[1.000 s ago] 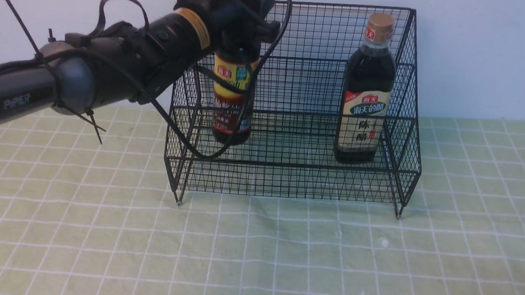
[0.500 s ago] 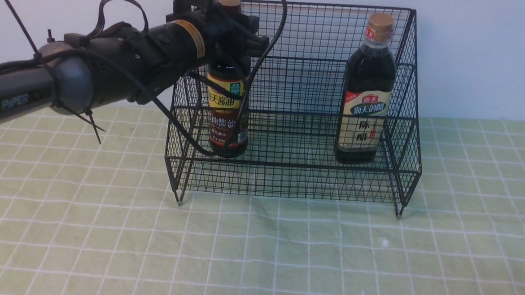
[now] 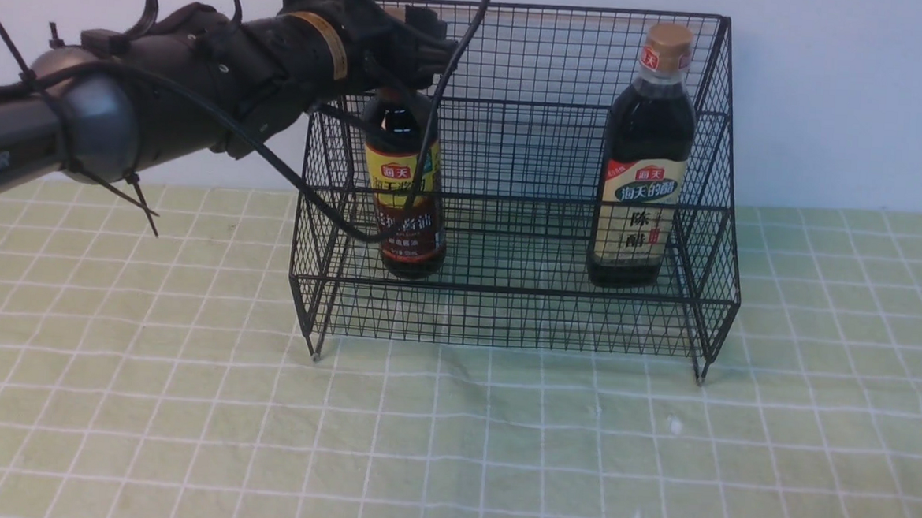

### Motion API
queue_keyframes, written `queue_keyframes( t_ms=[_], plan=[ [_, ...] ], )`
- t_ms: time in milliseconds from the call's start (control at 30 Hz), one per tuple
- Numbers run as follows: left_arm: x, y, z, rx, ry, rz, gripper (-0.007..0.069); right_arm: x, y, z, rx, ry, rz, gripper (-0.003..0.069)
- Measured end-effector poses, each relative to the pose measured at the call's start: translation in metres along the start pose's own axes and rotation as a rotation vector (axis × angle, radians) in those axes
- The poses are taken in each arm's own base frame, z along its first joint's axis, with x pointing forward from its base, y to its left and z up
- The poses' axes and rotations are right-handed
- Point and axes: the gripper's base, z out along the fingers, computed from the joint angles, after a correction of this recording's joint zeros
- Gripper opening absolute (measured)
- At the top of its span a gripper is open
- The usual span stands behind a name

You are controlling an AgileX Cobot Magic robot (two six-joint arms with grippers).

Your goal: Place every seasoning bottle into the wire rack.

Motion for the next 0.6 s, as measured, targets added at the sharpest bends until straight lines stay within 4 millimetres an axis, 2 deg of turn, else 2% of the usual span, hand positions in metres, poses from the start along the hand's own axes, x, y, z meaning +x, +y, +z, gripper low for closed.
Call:
queue_keyframes(
  t_ms=[67,267,300,400,500,567,600],
  plan=[
    [-0.005,-0.002,-0.005,-0.003,-0.004,0.024,0.0501,0.0,0.0,0.0,0.0,0.0,0.0,-0.0015],
    [-0.037,-0.012,-0.037,-0.017,-0.06,0.161,0.0501,0.0,0.0,0.0,0.0,0.0,0.0,-0.0015],
    [-0.037,-0.012,-0.037,-0.017,-0.06,0.161,0.0501,0.0,0.0,0.0,0.0,0.0,0.0,-0.0015],
    [-0.05,-0.016,-0.054,-0.041,-0.074,0.191,0.0494,0.0,0.0,0.0,0.0,0.0,0.0,-0.0015],
    [-0.06,-0.022,-0.074,-0.079,-0.059,0.193,0.043,0.0,0.0,0.0,0.0,0.0,0.0,-0.0015],
    [-0.066,-0.028,-0.09,-0.114,-0.035,0.206,0.0327,0.0,0.0,0.0,0.0,0.0,0.0,-0.0015],
    [-0.067,-0.029,-0.094,-0.122,-0.028,0.208,0.0315,0.0,0.0,0.0,0.0,0.0,0.0,-0.0015]
  ],
)
